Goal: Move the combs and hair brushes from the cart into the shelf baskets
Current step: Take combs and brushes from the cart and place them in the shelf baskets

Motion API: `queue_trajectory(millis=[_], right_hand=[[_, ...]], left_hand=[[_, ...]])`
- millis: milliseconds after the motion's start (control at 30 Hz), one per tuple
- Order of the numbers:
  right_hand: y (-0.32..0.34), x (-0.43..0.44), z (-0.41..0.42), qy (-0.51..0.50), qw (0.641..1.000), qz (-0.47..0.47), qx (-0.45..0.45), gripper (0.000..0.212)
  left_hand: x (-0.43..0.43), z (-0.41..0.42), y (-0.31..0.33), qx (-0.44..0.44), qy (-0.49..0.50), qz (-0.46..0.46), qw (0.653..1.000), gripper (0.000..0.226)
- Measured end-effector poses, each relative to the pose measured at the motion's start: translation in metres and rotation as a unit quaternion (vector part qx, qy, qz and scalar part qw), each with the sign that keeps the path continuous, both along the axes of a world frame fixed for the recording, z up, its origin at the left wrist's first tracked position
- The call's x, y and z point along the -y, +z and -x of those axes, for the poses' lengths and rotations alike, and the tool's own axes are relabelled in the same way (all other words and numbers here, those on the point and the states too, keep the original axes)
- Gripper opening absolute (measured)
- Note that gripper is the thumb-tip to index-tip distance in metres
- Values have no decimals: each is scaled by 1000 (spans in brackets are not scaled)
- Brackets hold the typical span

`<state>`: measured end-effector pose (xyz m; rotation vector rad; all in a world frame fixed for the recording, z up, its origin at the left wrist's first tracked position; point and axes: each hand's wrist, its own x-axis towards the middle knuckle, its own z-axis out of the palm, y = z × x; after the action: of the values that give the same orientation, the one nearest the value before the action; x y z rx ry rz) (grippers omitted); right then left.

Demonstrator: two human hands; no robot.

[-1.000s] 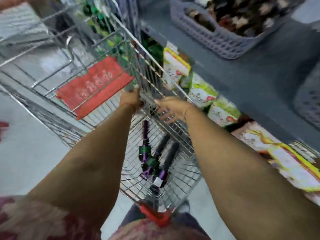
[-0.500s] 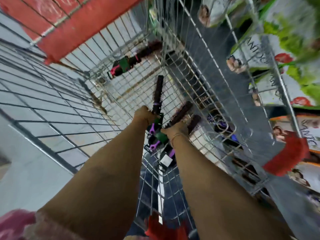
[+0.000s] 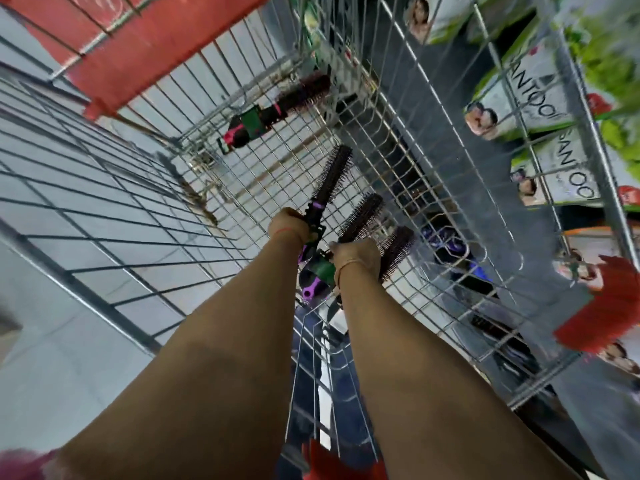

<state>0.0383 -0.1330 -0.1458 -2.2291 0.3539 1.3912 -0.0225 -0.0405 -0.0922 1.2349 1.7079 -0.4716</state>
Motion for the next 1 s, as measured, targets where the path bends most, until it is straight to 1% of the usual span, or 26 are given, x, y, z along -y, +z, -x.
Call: queue_trajectory(millis=[67, 100, 167, 233, 267, 300, 367, 433, 533, 600, 667, 700, 767, 833, 900, 967, 1000], right_hand=[[25, -3, -2, 17, 999, 15, 49, 47], [35, -2, -1, 9, 998, 19, 66, 46], [47, -4, 4, 4, 997, -7, 82, 48], [57, -4, 8, 34, 993, -41, 106, 48], [66, -4, 8, 60, 988, -60, 132, 49], [74, -3, 7, 75, 981, -89, 157, 49], [93, -1, 2, 93, 961, -168, 199, 50], [119, 1, -6, 92, 944, -230, 216, 47], [163, 6, -16, 91, 914, -296, 260, 46], [199, 12, -23, 89, 890, -309, 324, 49], [235, 21, -34, 40, 857, -352, 375, 45], [254, 26, -40, 10, 835, -391, 386, 41], [292, 38, -55, -38, 789, -457, 408, 38], [331, 52, -74, -77, 744, -493, 445, 42], [374, 72, -94, -116, 704, -497, 493, 46], [416, 95, -112, -141, 669, -496, 536, 47], [434, 108, -122, -146, 656, -490, 555, 48]], left_hand=[[-2, 2, 0, 7, 29, -7, 1000, 50], [-2, 2, 0, 17, 51, -9, 999, 50], [-3, 1, 2, 51, 111, -17, 992, 46], [-3, -3, 9, 75, 155, -39, 984, 39], [-2, -6, 16, 78, 179, -59, 979, 31], [-1, -9, 24, 83, 206, -87, 971, 21], [5, -16, 45, 98, 244, -174, 949, 24], [11, -23, 71, 121, 275, -250, 920, 13], [21, -36, 114, 189, 309, -317, 877, 11], [32, -46, 148, 232, 292, -363, 854, 12], [46, -60, 186, 277, 273, -402, 829, 13], [53, -67, 206, 305, 270, -417, 812, 16], [66, -85, 247, 382, 285, -433, 765, 22], [85, -105, 288, 454, 283, -419, 734, 22], [105, -125, 329, 522, 256, -394, 712, 27], [125, -144, 366, 565, 213, -383, 699, 34], [135, -154, 383, 580, 184, -378, 698, 33]])
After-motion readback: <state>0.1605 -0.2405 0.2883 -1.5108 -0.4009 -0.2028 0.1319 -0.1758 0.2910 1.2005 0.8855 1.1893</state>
